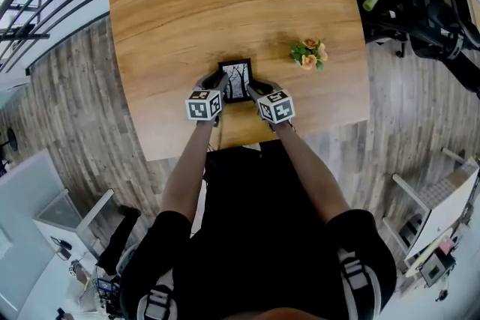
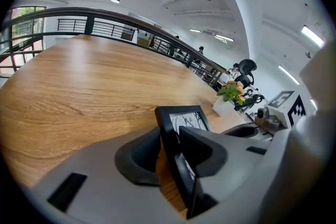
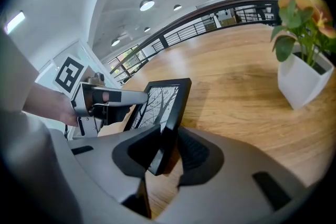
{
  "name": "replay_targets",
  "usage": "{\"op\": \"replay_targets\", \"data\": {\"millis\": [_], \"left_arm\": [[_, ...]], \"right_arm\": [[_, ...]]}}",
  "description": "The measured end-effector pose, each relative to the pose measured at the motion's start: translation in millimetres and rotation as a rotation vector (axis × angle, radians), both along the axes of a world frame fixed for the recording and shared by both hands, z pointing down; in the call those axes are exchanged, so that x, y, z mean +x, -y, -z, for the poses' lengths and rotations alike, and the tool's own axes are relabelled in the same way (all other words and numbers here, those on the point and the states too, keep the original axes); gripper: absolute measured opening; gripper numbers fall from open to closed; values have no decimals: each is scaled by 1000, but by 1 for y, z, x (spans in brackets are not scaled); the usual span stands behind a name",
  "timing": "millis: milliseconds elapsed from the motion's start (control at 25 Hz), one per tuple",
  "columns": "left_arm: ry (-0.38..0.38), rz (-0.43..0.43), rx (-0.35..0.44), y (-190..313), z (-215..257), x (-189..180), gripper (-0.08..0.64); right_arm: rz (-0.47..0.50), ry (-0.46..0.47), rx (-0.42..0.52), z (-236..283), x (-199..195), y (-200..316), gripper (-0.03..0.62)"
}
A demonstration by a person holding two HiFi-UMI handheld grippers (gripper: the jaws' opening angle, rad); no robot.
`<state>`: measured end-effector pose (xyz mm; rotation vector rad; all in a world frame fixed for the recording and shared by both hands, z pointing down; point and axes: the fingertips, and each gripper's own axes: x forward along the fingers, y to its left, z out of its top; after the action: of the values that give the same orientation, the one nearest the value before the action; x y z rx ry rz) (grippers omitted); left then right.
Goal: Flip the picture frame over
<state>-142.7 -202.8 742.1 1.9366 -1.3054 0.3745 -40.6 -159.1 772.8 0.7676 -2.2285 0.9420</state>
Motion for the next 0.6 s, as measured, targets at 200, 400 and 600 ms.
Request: {"op": "replay_targets", "data": {"millis": [200, 400, 600], "left_arm": [[2, 9, -18, 0, -5, -1, 126], [19, 19, -30, 1, -8, -3, 126], [42, 23, -43, 0, -12, -4, 126]], "right_arm": [[23, -31, 40, 0, -1, 0, 117], [20, -38, 51, -1, -3, 1, 117], [26, -51, 66, -1, -4, 1, 117]]}}
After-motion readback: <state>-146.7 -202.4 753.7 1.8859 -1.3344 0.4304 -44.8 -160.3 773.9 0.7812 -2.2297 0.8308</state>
